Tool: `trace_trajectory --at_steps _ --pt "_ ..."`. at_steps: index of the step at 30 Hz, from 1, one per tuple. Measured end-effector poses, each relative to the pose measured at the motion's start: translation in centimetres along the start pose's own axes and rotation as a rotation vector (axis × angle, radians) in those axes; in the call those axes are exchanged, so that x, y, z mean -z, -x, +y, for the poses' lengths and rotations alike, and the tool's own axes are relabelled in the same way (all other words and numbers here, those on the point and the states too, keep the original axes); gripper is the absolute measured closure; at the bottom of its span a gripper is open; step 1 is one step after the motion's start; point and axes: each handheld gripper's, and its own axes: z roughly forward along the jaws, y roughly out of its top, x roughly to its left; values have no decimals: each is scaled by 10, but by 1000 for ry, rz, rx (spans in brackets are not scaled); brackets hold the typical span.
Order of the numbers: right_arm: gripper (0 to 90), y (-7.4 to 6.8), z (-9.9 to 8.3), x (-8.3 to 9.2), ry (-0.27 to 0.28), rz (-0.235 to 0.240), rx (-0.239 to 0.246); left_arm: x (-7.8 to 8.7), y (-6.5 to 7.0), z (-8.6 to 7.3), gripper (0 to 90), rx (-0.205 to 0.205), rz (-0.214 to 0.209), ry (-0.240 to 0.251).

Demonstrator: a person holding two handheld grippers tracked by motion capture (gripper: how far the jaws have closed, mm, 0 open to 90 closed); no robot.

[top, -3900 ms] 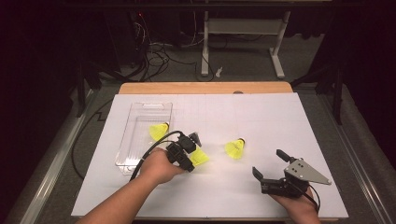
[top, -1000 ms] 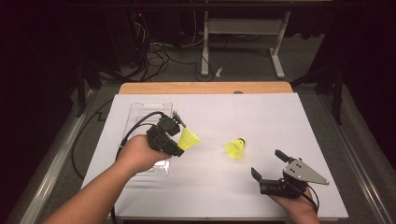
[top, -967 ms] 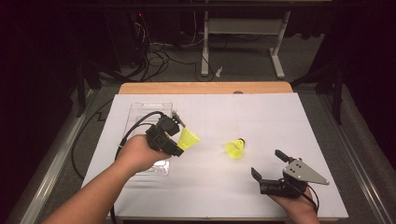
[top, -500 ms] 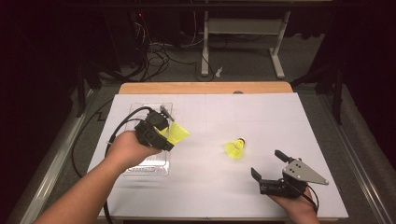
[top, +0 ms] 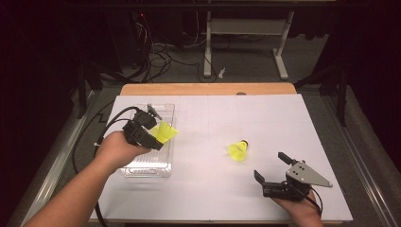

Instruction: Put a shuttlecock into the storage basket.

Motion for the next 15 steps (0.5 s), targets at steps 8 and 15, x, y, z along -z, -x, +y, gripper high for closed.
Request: trace_trajectory --at_steps 8,15 --pt "0 0 0 0 0 1 2 0 -15 -9 646 40 12 -3" --pt "0 0 0 -1 -1 1 2 -3 -26 -15 646 77 26 -6"
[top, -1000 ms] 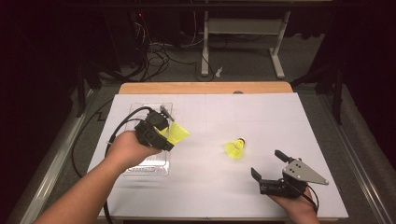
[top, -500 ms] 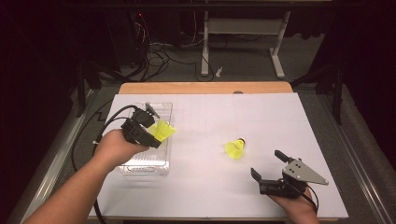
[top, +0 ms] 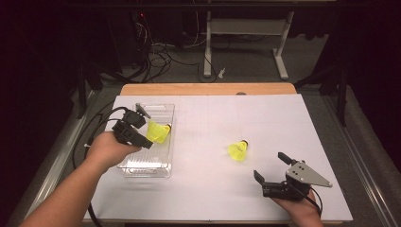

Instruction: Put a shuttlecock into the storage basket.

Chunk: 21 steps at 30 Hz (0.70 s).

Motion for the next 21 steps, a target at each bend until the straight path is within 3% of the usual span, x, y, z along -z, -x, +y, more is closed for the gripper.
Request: trace_trajectory --at_steps 21 --pt "0 0 0 0 -2 2 2 -7 -29 -13 646 77 26 -18"
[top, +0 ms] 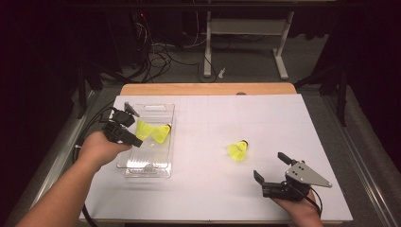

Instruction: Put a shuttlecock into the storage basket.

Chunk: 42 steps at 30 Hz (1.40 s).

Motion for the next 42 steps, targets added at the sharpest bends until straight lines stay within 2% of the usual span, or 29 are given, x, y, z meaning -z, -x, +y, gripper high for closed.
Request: trace_trajectory --at_steps 13,25,28,42 --pt "0 0 -1 -1 -5 -1 -1 -10 -6 -2 646 14 5 -25" --pt "0 -1 -1 -1 -6 -1 2 6 -9 4 646 21 14 6" --pt "0 -1 -1 -1 -7 0 4 8 -12 6 646 26 18 1" --pt "0 0 -1 -1 -6 0 0 -7 -26 20 646 69 9 -20"
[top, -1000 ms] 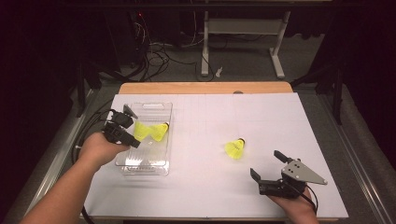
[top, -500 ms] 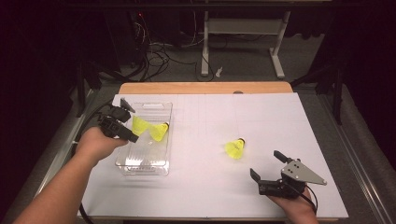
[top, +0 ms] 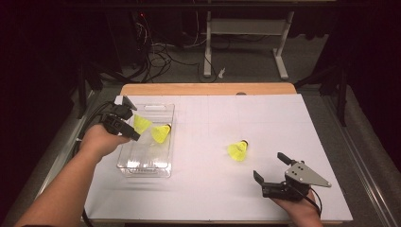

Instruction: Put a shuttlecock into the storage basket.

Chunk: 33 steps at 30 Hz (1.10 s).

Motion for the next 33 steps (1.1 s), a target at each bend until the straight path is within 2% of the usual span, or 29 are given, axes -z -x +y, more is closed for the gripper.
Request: trace_trajectory --at_steps 8,33 --pt "0 1 0 0 -1 1 0 -10 -5 6 646 26 3 -18" --pt "0 1 -2 -1 -7 4 -5 -36 -8 11 645 54 20 -56"
